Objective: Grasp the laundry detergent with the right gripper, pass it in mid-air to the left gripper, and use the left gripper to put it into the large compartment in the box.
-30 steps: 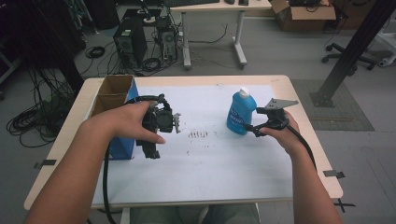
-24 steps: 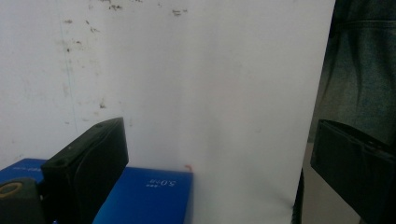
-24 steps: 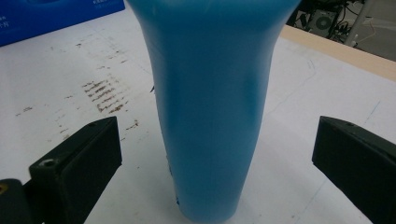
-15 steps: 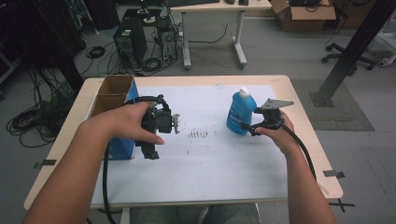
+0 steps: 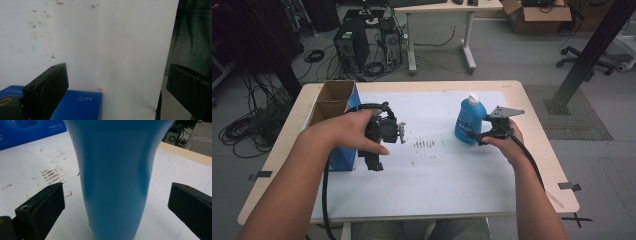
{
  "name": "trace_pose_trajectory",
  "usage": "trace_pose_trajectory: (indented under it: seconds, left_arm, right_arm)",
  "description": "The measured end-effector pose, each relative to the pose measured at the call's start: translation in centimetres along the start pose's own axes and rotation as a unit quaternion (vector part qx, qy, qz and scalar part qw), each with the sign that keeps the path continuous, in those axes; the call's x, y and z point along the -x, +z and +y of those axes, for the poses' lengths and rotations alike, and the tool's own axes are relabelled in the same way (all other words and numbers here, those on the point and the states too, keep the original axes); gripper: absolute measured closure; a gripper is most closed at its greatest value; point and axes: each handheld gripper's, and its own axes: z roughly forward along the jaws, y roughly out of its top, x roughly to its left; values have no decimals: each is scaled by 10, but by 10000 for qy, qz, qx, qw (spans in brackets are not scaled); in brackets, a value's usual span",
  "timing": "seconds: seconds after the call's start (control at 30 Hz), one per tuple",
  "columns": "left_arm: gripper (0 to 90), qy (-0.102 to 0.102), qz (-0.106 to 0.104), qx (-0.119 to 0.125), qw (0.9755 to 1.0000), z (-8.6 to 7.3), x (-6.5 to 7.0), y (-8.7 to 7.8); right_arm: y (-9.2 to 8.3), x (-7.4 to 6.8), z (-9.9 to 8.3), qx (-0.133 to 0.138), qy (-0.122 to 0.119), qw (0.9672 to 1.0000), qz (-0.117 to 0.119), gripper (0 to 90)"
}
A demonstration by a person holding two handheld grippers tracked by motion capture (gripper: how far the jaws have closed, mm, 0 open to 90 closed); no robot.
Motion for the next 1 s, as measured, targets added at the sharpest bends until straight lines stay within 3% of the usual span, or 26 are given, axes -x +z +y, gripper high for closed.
trace_pose_trajectory:
  seconds: [0.33,1.0]
  left_arm:
    - [45,24,-24,-10,10000,2,-1,1]
    - [44,38,-40,2,10000,1,-1,1]
  right_arm:
    - [7,-2,-2,97,-4,9999,44,6]
    - [15,-2,-5,316,85,9994,-106,31]
